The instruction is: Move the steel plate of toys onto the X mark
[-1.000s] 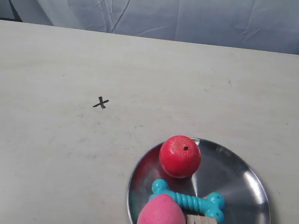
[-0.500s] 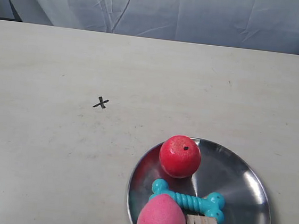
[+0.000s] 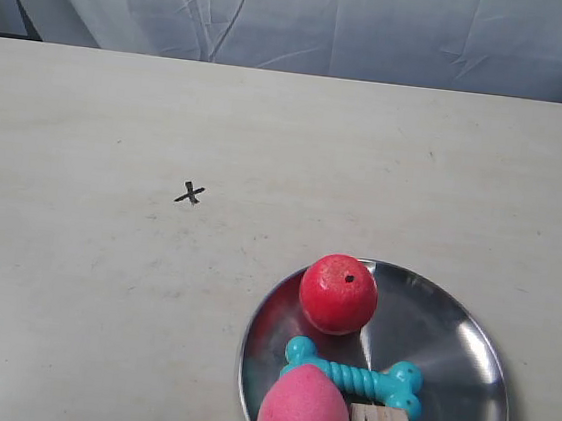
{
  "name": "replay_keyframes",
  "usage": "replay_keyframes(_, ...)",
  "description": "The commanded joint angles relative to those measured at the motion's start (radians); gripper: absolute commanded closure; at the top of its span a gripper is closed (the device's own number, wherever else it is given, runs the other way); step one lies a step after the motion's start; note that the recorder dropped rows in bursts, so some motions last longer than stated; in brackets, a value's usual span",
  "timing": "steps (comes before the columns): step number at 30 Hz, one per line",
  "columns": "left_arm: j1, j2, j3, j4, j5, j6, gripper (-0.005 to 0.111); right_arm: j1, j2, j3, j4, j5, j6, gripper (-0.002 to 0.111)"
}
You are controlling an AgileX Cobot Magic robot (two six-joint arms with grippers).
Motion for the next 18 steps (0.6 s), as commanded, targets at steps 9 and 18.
replay_keyframes(9, 0.0, -0.004, 0.002, 0.001, -0.014, 0.0, 0.107, -0.004, -0.003, 0.005, 0.251, -0.353, 0.004, 0.108)
replay_keyframes(18, 0.0, -0.004, 0.002, 0.001, -0.014, 0.0, 0.107, -0.004, -0.003, 0.0, 0.388, -0.596, 0.004, 0.108)
